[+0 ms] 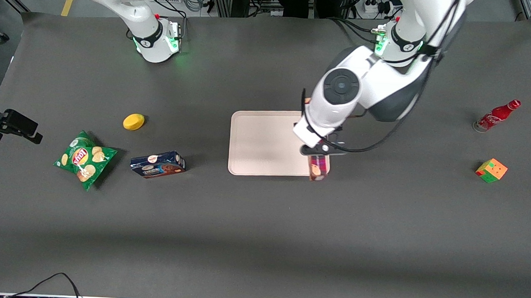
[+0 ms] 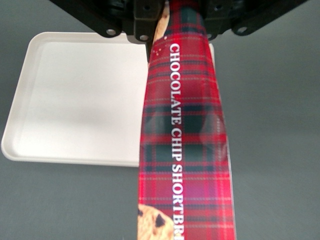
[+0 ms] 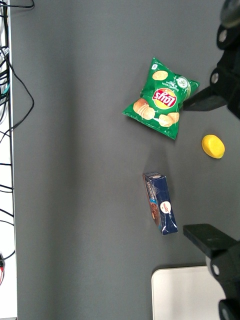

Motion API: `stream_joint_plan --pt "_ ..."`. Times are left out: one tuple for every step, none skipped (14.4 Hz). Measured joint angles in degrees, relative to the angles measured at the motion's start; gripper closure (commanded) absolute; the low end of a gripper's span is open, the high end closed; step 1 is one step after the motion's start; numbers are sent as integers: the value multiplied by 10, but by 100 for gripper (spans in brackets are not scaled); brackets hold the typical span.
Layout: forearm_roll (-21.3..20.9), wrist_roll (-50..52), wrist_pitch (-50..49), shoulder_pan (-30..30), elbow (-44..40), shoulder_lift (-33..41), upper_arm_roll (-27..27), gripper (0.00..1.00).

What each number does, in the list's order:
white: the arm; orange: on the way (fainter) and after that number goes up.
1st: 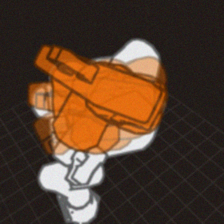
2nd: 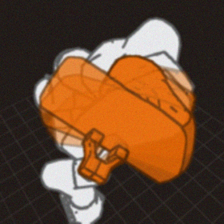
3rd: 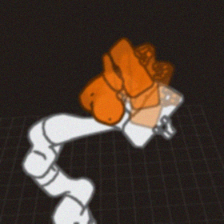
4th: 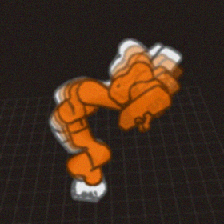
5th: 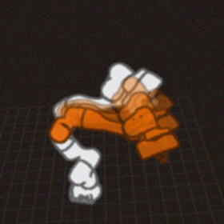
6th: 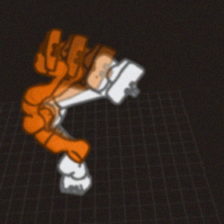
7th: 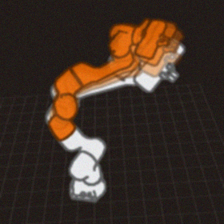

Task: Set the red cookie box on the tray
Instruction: 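Lower the red box onto the tray near its rim and open the left gripper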

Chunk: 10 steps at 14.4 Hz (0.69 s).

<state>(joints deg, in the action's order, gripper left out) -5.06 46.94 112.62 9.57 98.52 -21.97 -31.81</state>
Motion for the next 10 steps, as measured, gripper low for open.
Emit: stream_joint_plan --pt "-1 10 37 7 30 -1 -1 100" --pt "-2 18 80 10 62 -2 -1 100" --pt "-7 24 124 10 95 -2 0 100" --pt "-16 35 167 10 128 -3 0 100" --pt "-36 52 210 10 159 -4 1 100" --pt "-71 76 267 10 203 -7 1 100" --pt "-80 83 285 9 221 -7 1 100" --pt "-84 85 297 9 236 -7 1 100" --pt "-89 86 302 8 246 -7 1 100" --pt "-100 87 306 8 254 -7 1 100"
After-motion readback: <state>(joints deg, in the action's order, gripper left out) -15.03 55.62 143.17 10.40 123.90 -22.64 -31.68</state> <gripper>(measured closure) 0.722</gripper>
